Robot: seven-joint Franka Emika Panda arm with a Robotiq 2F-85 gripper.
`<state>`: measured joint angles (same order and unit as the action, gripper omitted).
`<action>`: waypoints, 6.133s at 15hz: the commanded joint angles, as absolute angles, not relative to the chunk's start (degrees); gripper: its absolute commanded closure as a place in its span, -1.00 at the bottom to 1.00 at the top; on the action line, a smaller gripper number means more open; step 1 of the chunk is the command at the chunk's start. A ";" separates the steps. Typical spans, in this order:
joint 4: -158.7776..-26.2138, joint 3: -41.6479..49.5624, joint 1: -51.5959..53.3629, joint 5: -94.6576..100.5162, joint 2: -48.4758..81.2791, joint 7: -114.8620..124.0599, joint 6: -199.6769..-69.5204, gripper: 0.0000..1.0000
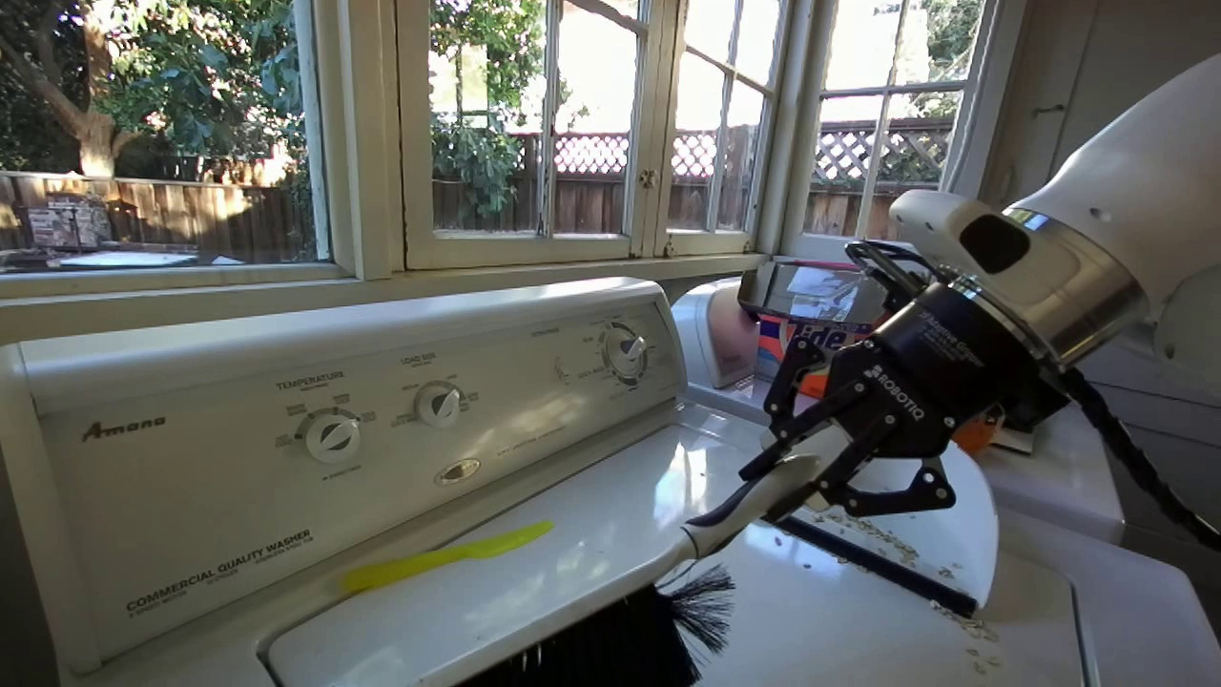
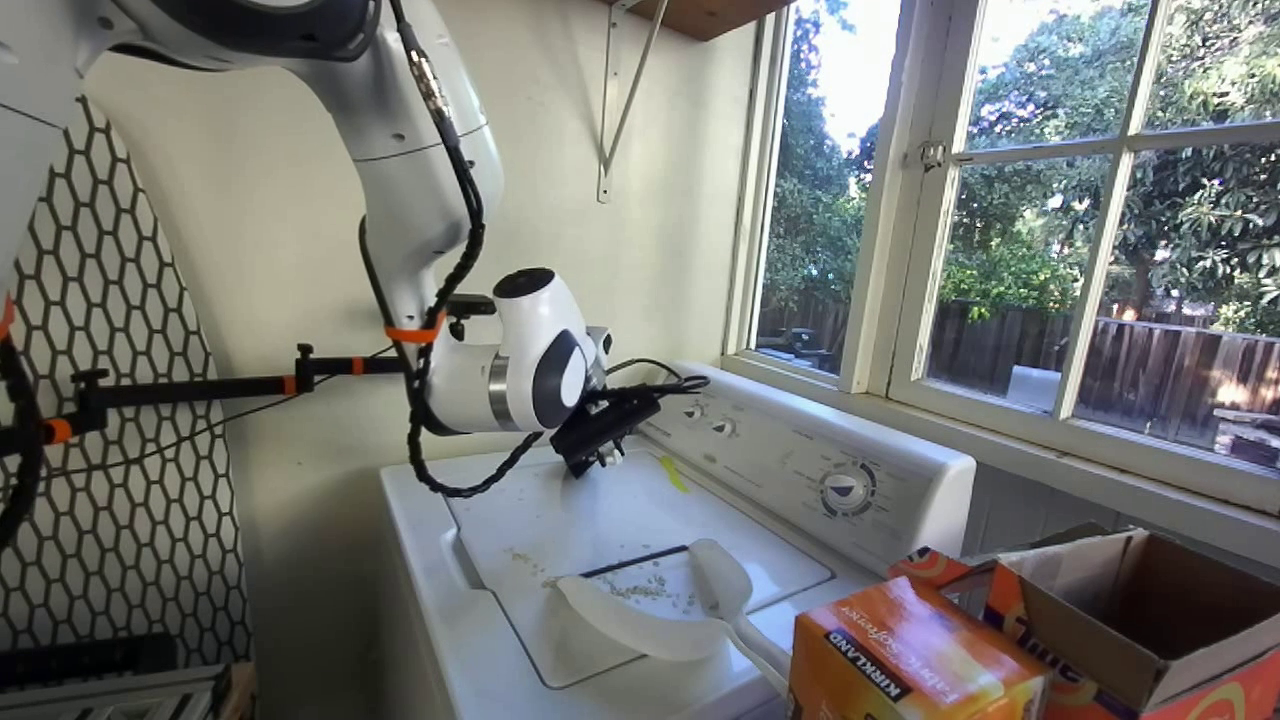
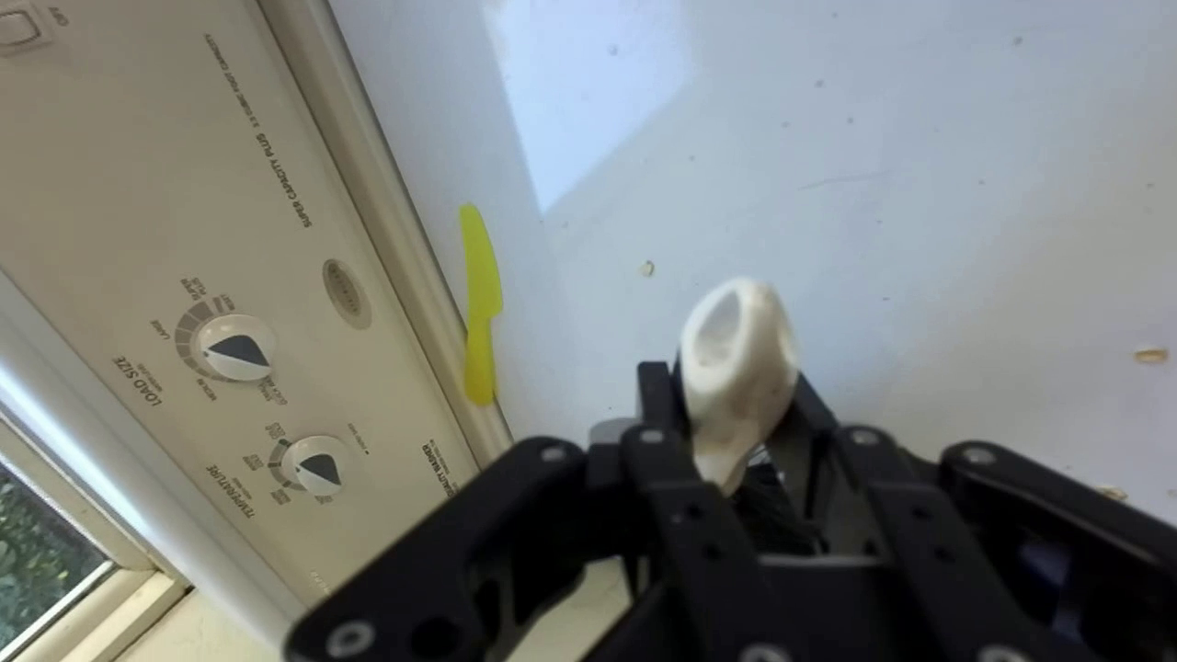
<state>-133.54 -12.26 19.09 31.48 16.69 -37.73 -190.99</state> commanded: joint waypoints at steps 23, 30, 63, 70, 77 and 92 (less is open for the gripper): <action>-141.98 -7.42 24.93 34.55 20.15 -68.47 -223.88 0.85; -142.76 -9.90 21.85 38.97 20.02 -70.82 -221.94 0.85; -158.91 -3.57 36.49 -19.74 2.99 -104.05 -216.64 0.85; -157.78 -12.22 30.31 -11.17 4.05 -98.54 -221.40 0.85; -156.46 -15.59 25.72 0.83 6.71 -92.50 -223.08 0.85; -147.10 -15.59 25.80 7.56 15.99 -90.59 -222.29 0.85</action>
